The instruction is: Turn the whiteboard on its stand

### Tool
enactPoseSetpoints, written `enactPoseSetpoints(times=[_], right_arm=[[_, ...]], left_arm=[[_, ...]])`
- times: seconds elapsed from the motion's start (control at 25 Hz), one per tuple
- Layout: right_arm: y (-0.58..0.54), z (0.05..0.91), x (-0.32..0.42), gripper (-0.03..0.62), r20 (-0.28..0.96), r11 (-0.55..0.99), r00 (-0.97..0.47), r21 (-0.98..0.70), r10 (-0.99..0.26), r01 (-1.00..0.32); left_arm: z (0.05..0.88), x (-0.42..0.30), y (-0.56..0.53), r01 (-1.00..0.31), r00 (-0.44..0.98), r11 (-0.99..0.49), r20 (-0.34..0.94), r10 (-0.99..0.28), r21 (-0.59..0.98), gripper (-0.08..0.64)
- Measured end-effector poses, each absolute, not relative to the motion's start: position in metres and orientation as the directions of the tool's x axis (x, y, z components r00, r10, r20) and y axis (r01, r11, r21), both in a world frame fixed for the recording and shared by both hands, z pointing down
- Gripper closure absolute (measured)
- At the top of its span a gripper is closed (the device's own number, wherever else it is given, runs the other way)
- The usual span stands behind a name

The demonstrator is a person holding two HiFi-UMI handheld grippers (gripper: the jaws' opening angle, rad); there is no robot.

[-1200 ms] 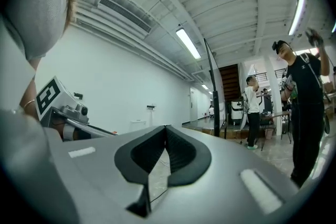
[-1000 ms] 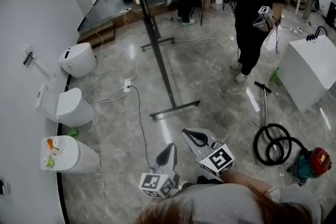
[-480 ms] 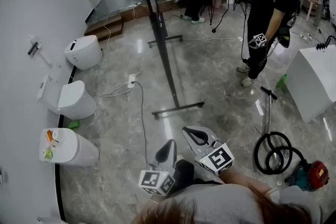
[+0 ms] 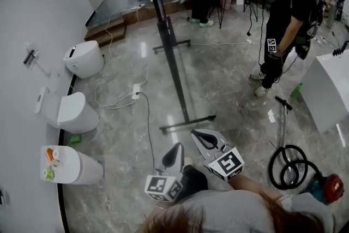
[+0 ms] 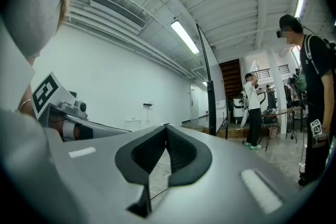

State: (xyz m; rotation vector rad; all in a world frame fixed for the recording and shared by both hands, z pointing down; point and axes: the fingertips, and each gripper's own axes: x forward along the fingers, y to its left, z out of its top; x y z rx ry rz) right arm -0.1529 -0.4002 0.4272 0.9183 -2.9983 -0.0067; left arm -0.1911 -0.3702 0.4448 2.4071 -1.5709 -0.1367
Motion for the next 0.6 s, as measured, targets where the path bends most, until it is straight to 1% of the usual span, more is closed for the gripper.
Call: enactPoseSetpoints(times=[0.6], right_arm=[[-0.565, 0.427, -0.215, 0.595, 0.008, 0.776, -0.776, -0.023, -0.631, -0.631]], left_arm=[[0.437, -0.253, -0.541, -0.854, 0.482, -0.447, 0.079, -0.873, 0.266, 0.565]])
